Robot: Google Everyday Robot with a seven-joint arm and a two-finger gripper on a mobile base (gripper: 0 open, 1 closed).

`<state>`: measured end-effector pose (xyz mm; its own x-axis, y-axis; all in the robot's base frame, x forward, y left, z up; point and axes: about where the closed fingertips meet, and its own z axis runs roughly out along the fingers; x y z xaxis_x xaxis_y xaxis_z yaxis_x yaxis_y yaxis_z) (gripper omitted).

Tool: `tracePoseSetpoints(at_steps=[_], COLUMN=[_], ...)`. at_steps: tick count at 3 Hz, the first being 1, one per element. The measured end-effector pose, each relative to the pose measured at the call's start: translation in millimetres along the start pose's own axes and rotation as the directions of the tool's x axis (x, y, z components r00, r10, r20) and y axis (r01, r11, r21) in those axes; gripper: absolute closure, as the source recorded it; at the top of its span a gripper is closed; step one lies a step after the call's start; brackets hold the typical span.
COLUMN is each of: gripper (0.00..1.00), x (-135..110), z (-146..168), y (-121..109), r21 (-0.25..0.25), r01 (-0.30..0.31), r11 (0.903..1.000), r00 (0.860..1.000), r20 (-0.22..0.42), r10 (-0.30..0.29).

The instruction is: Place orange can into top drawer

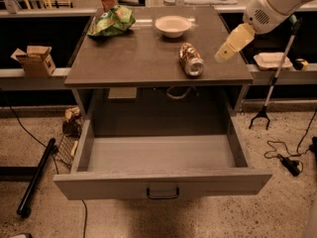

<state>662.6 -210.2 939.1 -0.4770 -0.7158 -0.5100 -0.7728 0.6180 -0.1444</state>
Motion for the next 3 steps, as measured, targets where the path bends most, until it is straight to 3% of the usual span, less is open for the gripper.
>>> tracePoseSetpoints(at_steps=[1,2,3], gripper=[0.00,0.00,0.00], x=[-26.6,-47.6,-55.5], z=[40.2,72.8,100.2], y=[1.1,7.4,7.7], r21=[-0.067,-0.103,-0.081], r01=[-0.088,-0.190,-0.274], r11=[0.9939,0.9764,0.9583], r00=[0.994,0.977,0.959], r20=[0.061,0.076,0.049], r10=[0.092,0.198,0.278])
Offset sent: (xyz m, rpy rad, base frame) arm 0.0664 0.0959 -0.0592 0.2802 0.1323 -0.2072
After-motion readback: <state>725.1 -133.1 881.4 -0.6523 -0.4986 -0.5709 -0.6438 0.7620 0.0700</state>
